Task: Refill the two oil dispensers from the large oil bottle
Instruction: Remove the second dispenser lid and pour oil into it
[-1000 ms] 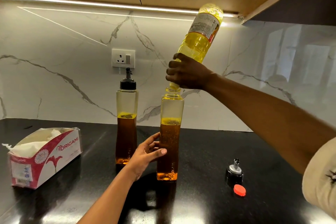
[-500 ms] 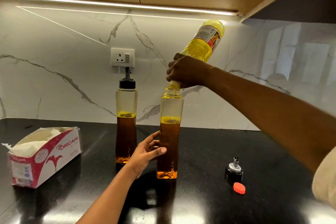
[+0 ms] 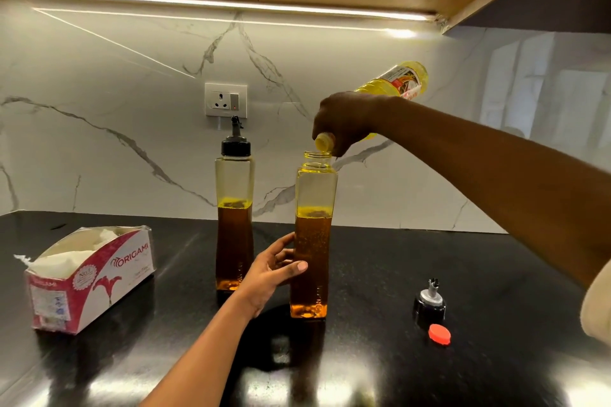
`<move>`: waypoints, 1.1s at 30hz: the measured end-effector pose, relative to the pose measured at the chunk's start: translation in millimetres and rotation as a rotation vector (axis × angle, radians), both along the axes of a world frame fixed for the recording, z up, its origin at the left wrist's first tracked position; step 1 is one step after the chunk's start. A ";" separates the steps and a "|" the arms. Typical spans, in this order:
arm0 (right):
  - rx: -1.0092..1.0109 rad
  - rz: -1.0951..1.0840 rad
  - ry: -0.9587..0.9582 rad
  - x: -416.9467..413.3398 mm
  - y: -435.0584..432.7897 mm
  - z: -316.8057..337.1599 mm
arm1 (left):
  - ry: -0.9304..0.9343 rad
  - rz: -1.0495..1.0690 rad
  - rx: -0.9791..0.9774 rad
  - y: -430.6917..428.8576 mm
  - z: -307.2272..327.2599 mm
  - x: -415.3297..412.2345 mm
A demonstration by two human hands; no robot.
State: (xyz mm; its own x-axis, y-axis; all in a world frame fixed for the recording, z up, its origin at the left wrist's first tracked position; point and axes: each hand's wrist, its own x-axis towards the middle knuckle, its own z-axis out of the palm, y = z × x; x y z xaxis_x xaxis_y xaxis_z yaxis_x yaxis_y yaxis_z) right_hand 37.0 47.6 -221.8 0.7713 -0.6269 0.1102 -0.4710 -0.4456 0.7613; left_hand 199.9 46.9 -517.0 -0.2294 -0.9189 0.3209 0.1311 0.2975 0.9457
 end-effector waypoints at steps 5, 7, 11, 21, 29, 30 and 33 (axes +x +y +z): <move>0.209 -0.133 -0.180 -6.3 -3.6 -0.9 | -0.004 -0.007 0.001 2.2 0.7 -0.6; 0.321 -0.155 -0.366 -14.9 -5.9 -1.9 | -0.004 -0.005 0.002 2.8 0.5 -0.9; 0.612 -0.058 -0.798 -36.3 -6.3 -0.4 | -0.004 0.010 -0.002 2.7 -0.4 -1.4; 0.892 0.040 -1.539 -69.1 -6.0 -7.1 | -0.020 0.080 -0.043 -0.8 -4.1 -1.4; 1.052 0.014 -1.742 -83.4 -4.9 -55.9 | -0.086 0.166 -0.049 -3.9 -8.8 -1.4; 1.051 0.016 -1.753 -84.4 -5.2 -61.9 | -0.090 0.170 -0.045 -3.7 -9.4 -2.0; 1.092 0.030 -1.792 -86.1 -4.8 -76.6 | -0.103 0.176 -0.031 -3.3 -10.2 -3.1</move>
State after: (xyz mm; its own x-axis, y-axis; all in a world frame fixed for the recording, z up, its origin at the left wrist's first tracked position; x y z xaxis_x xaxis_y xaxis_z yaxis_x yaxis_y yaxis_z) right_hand -49.1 42.8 -298.5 0.2723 -0.9287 0.2519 -0.2040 -0.3116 -0.9281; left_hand 196.8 43.6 -527.2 -0.0995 -0.9377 0.3329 -0.0225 0.3366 0.9414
